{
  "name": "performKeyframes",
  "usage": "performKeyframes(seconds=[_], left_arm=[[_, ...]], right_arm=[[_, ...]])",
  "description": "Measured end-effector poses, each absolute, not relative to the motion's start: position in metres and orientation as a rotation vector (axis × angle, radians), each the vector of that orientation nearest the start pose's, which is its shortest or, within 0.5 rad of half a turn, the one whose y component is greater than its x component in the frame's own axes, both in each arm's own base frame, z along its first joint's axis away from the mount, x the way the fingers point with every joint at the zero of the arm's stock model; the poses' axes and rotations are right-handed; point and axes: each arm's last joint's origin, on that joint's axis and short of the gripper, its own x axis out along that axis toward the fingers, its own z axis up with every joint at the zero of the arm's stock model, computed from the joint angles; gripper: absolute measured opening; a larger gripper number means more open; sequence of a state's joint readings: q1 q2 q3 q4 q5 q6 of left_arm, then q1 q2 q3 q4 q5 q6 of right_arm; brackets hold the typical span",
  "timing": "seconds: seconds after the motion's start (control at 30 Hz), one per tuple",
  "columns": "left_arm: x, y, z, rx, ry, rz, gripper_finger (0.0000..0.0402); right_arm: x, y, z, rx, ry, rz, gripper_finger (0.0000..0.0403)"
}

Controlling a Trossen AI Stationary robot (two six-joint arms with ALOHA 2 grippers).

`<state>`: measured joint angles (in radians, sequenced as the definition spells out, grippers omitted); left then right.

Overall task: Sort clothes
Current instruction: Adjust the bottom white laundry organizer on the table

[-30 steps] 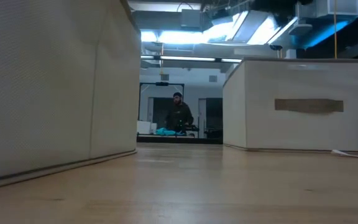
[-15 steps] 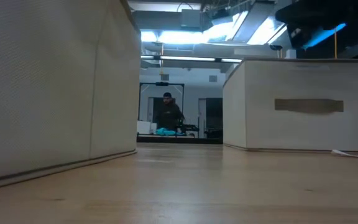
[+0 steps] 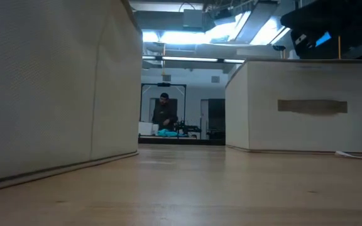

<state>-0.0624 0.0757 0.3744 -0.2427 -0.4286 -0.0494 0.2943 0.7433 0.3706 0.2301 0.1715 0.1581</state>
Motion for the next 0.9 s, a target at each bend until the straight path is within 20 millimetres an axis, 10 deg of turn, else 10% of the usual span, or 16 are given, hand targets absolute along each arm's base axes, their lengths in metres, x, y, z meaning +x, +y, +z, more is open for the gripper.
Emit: performKeyframes(seconds=[0.47,0.9], left_arm=[[0.075,0.015,0.212,-0.078,-0.024,0.619,0.0000],[0.084,0.002,0.206,-0.211,-0.027,0.133,0.0000]], right_arm=[[0.165,0.045,0.236,0.122,0.142,0.120,0.0007],[0.165,0.046,0.236,0.126,0.148,0.163,0.0007]])
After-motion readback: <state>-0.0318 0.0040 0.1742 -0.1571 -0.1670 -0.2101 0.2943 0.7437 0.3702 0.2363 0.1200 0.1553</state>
